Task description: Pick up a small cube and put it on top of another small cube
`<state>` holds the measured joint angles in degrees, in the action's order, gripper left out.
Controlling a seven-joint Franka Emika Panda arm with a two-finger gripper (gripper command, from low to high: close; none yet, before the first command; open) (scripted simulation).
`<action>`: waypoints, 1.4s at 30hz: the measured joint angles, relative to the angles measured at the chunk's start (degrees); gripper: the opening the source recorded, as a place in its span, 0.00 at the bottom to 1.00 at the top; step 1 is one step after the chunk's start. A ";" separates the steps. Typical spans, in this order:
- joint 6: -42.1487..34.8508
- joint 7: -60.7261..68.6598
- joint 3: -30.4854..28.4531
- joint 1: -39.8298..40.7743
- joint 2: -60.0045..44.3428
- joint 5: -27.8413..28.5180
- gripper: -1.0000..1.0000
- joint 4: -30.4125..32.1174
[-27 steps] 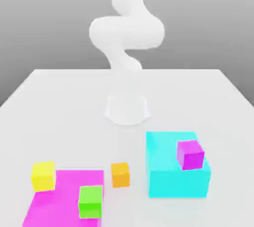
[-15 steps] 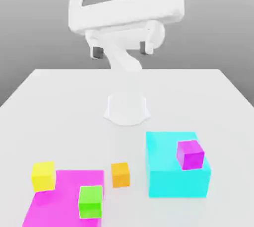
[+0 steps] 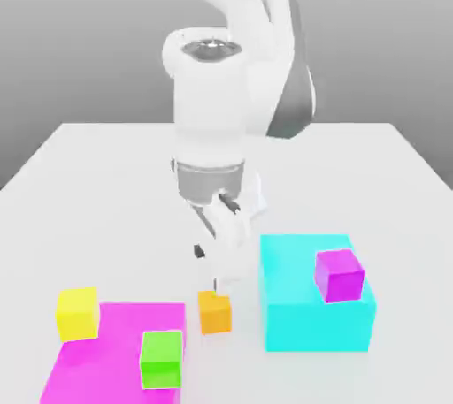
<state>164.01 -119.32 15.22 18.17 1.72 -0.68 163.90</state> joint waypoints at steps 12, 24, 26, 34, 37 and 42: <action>13.79 -11.35 -13.36 -10.49 -17.42 11.32 0.00 -1.81; 1.64 -3.14 -8.10 -6.85 -3.00 1.60 0.00 0.36; -1.95 1.16 -9.16 -5.64 -1.74 0.91 0.00 -2.00; -16.81 20.54 -16.00 1.70 0.23 0.74 0.00 -14.86; -21.93 27.64 -17.82 4.59 0.62 0.72 0.00 -19.59; -14.47 30.11 -16.95 5.87 -7.06 0.28 1.00 -19.77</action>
<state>149.54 -89.21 -1.72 24.04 -5.34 -0.40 144.13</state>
